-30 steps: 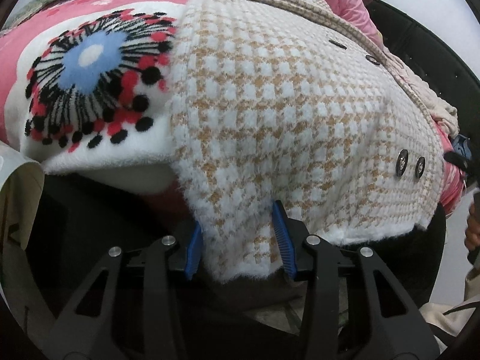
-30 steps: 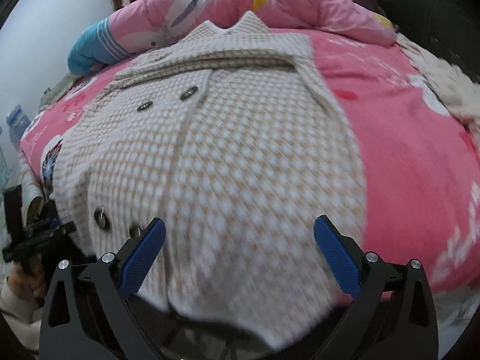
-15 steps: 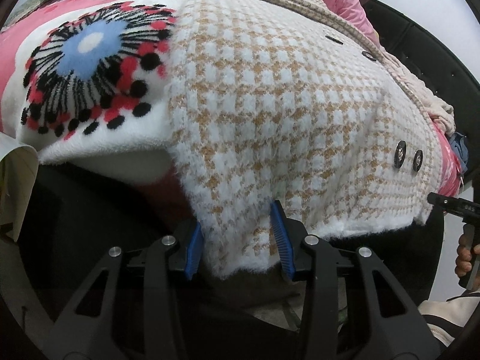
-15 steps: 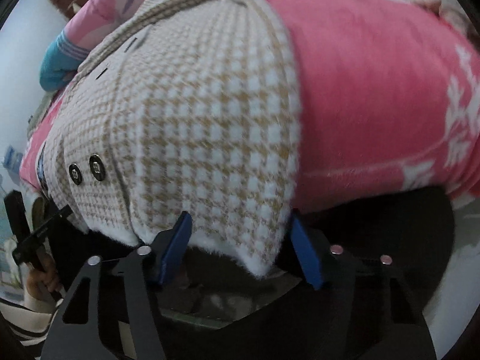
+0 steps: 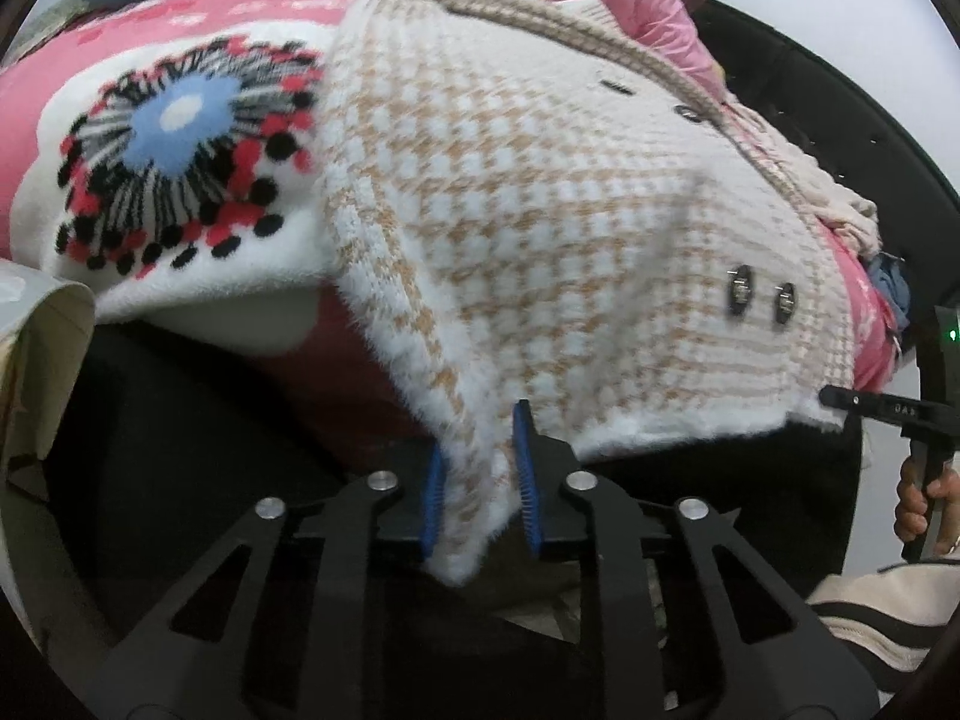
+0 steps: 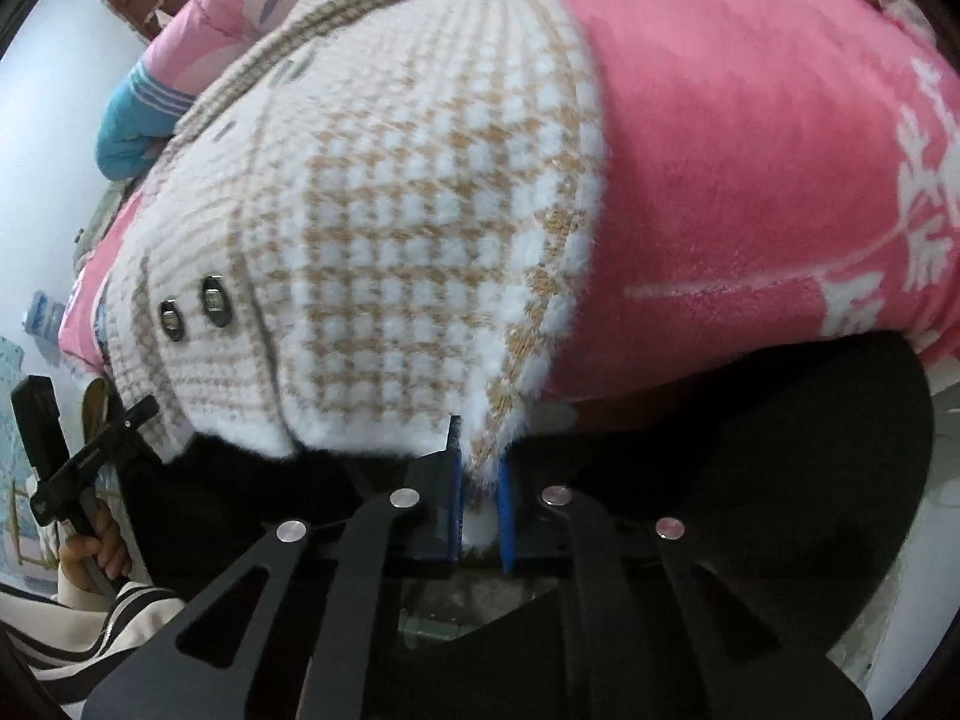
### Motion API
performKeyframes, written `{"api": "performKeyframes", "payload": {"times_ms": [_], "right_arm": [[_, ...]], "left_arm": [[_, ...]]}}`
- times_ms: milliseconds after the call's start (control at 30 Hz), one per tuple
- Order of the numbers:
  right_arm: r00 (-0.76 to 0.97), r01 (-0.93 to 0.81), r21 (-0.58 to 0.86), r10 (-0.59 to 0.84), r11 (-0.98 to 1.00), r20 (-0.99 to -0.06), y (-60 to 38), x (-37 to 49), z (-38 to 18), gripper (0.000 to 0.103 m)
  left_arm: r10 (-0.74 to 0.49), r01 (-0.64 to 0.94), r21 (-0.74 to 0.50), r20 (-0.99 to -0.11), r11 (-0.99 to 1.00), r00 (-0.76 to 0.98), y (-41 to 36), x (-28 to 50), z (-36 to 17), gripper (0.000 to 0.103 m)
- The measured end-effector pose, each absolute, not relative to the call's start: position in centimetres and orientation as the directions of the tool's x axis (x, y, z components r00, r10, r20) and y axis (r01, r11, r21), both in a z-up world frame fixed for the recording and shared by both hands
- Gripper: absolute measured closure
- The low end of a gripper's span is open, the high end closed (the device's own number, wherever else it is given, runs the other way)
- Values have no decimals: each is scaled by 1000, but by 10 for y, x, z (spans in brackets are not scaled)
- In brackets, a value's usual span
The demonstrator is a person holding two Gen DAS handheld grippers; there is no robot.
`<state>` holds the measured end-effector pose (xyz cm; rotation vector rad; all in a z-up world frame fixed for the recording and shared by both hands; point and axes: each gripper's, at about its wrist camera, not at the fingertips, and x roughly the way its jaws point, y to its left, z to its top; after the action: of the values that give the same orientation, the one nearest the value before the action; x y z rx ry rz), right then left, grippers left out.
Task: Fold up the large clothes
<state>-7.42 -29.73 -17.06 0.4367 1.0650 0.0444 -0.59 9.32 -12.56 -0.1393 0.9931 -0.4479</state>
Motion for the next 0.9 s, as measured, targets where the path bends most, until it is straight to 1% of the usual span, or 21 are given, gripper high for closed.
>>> {"api": "performKeyframes", "payload": {"times_ms": [33, 100, 167, 200, 333, 400, 500, 633, 800, 900], "right_arm": [[502, 166, 374, 248, 912, -829, -295, -76, -165, 95], [531, 144, 399, 269, 906, -804, -295, -82, -152, 95], [559, 122, 419, 287, 900, -778, -293, -84, -138, 95], [579, 106, 434, 299, 895, -758, -293, -86, -129, 95], [640, 57, 472, 331, 880, -694, -295, -84, -100, 95], [662, 40, 481, 338, 876, -669, -294, -78, -89, 95], [705, 19, 492, 338, 870, -624, -300, -69, -74, 95], [748, 5, 522, 343, 853, -568, -291, -37, -57, 95], [777, -16, 525, 340, 851, -529, -293, -6, -38, 95], [791, -16, 524, 332, 851, -514, -297, 13, -28, 95]], "left_arm": [[-443, 312, -326, -768, 892, 463, 94, -10, -120, 91], [-507, 309, -404, -735, 861, 449, 98, -16, -108, 91], [-579, 302, -494, -685, 815, 443, 106, -18, -95, 94], [-618, 305, -539, -645, 785, 450, 110, -21, -85, 94], [-688, 339, -607, -548, 719, 477, 111, -23, -55, 95], [-700, 355, -615, -518, 704, 492, 108, -21, -44, 96], [-687, 384, -582, -498, 717, 529, 99, -14, -26, 96], [-667, 365, -580, -479, 728, 570, 97, 8, -15, 96], [-663, 351, -605, -425, 714, 616, 109, 41, 1, 96], [-655, 347, -607, -409, 715, 635, 111, 61, 8, 96]]}}
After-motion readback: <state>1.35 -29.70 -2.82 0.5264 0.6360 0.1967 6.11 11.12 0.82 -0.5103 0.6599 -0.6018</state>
